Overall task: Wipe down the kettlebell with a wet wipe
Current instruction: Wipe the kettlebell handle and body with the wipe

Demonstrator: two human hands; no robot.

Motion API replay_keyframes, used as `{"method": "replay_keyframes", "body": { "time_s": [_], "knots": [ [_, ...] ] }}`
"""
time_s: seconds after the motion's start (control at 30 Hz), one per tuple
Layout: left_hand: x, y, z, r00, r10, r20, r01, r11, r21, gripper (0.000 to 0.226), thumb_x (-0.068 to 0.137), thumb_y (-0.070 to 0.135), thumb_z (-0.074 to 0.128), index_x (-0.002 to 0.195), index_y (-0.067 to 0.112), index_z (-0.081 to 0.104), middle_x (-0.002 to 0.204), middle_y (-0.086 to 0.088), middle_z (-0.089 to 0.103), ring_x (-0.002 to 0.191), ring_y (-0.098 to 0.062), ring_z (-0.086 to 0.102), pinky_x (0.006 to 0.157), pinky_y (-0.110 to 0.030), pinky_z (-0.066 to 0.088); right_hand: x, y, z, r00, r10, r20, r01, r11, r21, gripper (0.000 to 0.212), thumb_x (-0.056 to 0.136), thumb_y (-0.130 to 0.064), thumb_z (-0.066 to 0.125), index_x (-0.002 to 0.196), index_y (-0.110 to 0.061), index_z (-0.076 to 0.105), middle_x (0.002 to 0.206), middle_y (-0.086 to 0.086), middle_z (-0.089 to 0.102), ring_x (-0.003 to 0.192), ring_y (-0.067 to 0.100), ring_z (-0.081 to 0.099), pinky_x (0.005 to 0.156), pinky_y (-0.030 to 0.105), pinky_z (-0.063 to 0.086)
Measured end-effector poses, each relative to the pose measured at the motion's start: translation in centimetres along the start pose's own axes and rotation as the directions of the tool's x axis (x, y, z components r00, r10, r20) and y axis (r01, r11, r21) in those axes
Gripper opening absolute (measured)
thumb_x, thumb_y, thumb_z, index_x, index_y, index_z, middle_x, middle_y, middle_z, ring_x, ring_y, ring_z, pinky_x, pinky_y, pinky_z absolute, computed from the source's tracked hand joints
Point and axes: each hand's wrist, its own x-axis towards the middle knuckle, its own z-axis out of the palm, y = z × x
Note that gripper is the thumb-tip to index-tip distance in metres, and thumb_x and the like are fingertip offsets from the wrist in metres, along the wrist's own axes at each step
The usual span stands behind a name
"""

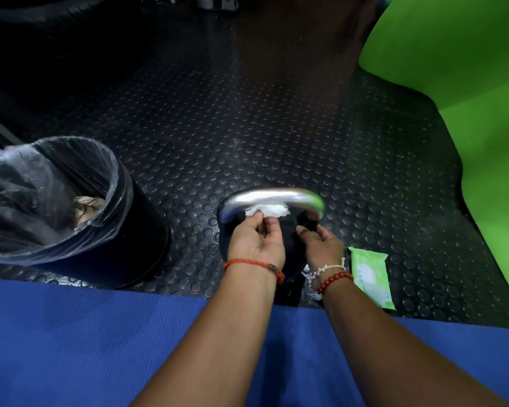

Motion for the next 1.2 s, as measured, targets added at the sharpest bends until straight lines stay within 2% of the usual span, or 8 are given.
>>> {"method": "replay_keyframes", "body": {
  "time_s": [0.13, 0.27, 0.4, 0.7, 0.9, 1.07, 1.13, 1.2],
  "knots": [
    [-0.4, -0.2, -0.3, 1.0, -0.019, 0.008, 0.019, 0.999, 0.035, 0.009, 0.092, -0.004, 0.05, 0.087, -0.001, 0.057, 0.083, -0.008, 0.057, 0.075, -0.015, 0.056, 0.059, -0.022, 0.056, -0.3, -0.2, 0.0, 1.0, -0.019, 0.0, 0.019, 1.0, 0.011, 0.026, 0.081, -0.015, 0.072, 0.105, -0.008, 0.068, 0.091, 0.008, 0.072, 0.079, 0.019, 0.067, 0.073, 0.027, 0.054],
    [-0.1, 0.0, 0.2, 1.0, 0.015, -0.016, -0.015, 1.0, 0.023, 0.011, 0.093, -0.005, 0.048, 0.085, -0.003, 0.056, 0.083, -0.01, 0.055, 0.075, -0.016, 0.055, 0.077, -0.027, 0.052, -0.3, -0.3, 0.0, 1.0, -0.019, 0.007, 0.019, 1.0, 0.008, 0.026, 0.081, -0.014, 0.071, 0.107, -0.008, 0.067, 0.092, 0.008, 0.07, 0.076, 0.015, 0.065, 0.069, 0.02, 0.054],
    [-0.6, -0.2, 0.0, 1.0, 0.005, -0.008, -0.005, 0.998, 0.058, 0.009, 0.092, -0.004, 0.05, 0.086, -0.001, 0.057, 0.083, -0.008, 0.055, 0.076, -0.014, 0.054, 0.071, -0.026, 0.053, -0.4, -0.4, 0.0, 1.0, -0.03, 0.006, 0.03, 0.999, 0.027, 0.022, 0.082, -0.012, 0.07, 0.104, -0.008, 0.066, 0.089, 0.008, 0.069, 0.069, 0.01, 0.063, 0.055, 0.01, 0.051],
    [-1.3, -0.5, 0.5, 0.996, 0.083, -0.039, -0.081, 0.995, 0.052, 0.007, 0.091, -0.002, 0.055, 0.085, -0.002, 0.059, 0.083, -0.007, 0.058, 0.075, -0.014, 0.057, 0.079, -0.028, 0.054, 0.0, 0.1, 0.1, 1.0, -0.006, 0.001, 0.006, 1.0, 0.012, 0.027, 0.079, -0.017, 0.074, 0.104, -0.011, 0.069, 0.09, 0.008, 0.072, 0.083, 0.022, 0.068, 0.078, 0.032, 0.056],
    [-0.9, -1.5, 0.7, 0.957, 0.283, -0.065, -0.273, 0.954, 0.123, 0.016, 0.084, -0.004, 0.064, 0.099, 0.0, 0.06, 0.086, -0.008, 0.062, 0.071, -0.012, 0.061, 0.064, -0.021, 0.058, -0.2, 0.0, 0.0, 1.0, -0.004, 0.0, 0.004, 1.0, 0.016, 0.026, 0.077, -0.019, 0.075, 0.102, -0.015, 0.068, 0.089, 0.005, 0.072, 0.081, 0.02, 0.068, 0.077, 0.031, 0.056],
    [-0.6, -1.7, 0.0, 0.751, 0.657, 0.066, -0.601, 0.639, 0.48, 0.017, 0.079, -0.001, 0.071, 0.081, 0.014, 0.064, 0.069, 0.003, 0.061, 0.052, -0.007, 0.061, 0.063, -0.024, 0.056, -0.5, -0.4, -0.2, 0.999, -0.029, 0.013, 0.029, 1.0, 0.007, 0.022, 0.081, -0.015, 0.072, 0.102, -0.016, 0.065, 0.083, 0.0, 0.068, 0.07, 0.008, 0.062, 0.062, 0.016, 0.049],
    [-0.2, -1.4, -0.5, 0.632, 0.746, 0.211, -0.666, 0.383, 0.639, 0.017, 0.079, 0.006, 0.072, 0.076, 0.022, 0.067, 0.079, 0.003, 0.064, 0.063, -0.008, 0.064, 0.07, -0.025, 0.057, -0.5, -0.5, -0.2, 0.999, -0.031, 0.013, 0.031, 1.0, 0.001, 0.026, 0.081, -0.016, 0.072, 0.105, -0.012, 0.066, 0.086, 0.002, 0.069, 0.071, 0.009, 0.062, 0.058, 0.012, 0.048],
    [-0.4, -0.9, -0.9, 0.515, 0.758, 0.4, -0.703, 0.107, 0.703, 0.015, 0.08, 0.007, 0.071, 0.079, 0.021, 0.069, 0.09, 0.004, 0.061, 0.071, -0.004, 0.061, 0.071, -0.01, 0.05, -0.6, -0.6, -0.2, 0.999, -0.028, 0.019, 0.028, 1.0, -0.011, 0.028, 0.081, -0.015, 0.072, 0.108, -0.01, 0.066, 0.088, 0.003, 0.068, 0.07, 0.008, 0.06, 0.053, 0.005, 0.046]
  ]
}}
